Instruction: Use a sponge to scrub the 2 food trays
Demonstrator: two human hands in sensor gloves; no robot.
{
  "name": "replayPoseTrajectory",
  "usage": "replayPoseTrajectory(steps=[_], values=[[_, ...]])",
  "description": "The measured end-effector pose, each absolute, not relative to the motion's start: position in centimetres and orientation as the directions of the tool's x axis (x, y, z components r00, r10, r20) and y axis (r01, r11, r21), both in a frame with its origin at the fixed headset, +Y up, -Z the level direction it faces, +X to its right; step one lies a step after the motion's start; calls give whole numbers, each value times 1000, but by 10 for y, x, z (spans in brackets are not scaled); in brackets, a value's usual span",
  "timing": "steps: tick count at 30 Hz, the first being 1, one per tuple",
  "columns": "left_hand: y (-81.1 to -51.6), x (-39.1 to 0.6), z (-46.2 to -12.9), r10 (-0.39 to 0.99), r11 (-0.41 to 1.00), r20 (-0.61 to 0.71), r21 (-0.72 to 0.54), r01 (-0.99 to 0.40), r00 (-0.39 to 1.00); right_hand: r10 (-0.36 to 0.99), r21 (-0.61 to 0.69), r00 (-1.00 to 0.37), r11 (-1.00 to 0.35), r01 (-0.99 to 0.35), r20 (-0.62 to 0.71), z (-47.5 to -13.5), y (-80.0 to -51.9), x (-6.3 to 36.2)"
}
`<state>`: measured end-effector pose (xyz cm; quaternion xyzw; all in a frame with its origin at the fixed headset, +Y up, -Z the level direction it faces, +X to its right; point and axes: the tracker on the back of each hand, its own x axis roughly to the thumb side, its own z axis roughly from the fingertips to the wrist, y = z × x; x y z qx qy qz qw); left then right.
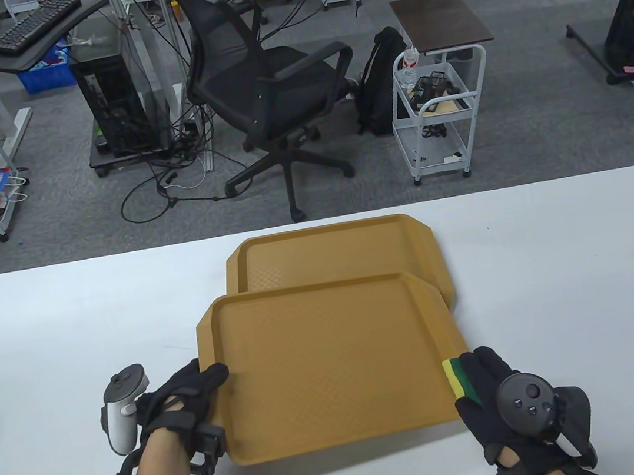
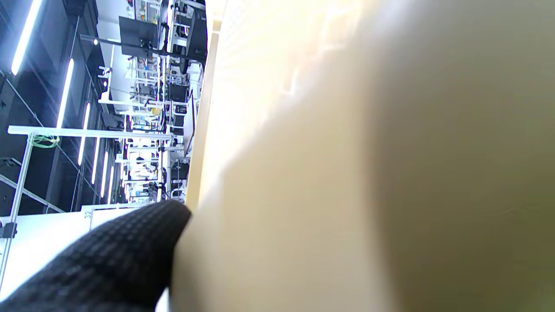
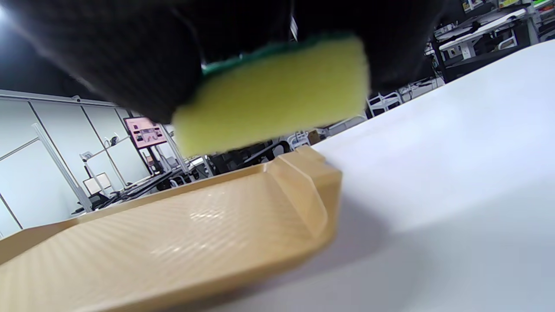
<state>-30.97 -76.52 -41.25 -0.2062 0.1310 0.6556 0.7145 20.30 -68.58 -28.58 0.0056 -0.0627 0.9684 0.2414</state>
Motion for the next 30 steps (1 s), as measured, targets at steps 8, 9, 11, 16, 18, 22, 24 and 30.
replayPoseTrajectory(steps=[8,9,11,16,18,22,24,30], values=[[-780,-292,-471,866,-24,-499,-104,-994,31,467,-127,-884,-876,-466,23,-286,-685,209],[-781,-290,-476,864,-47,-502,-106,-993,12,471,-125,-882,-874,-469,19,-287,-686,210],[-783,-289,-482,867,-73,-498,-125,-989,-1,471,-125,-882,-875,-468,12,-287,-687,211],[-781,-289,-490,915,7,-398,-150,-989,67,463,-119,-887,-880,-460,7,-288,-688,212],[-773,-289,-496,890,250,-366,-109,-962,272,459,-114,-888,-882,-457,5,-288,-690,212],[-765,-276,-508,614,695,-472,-56,-717,632,453,-109,-891,-886,-450,-3,-290,-693,211],[-770,-268,-511,583,743,-484,-9,-669,653,448,-107,-894,-889,-445,-3,-290,-694,211],[-768,-247,-529,429,857,-525,-21,-515,735,437,-102,-899,-895,-434,-5,-291,-696,210]])
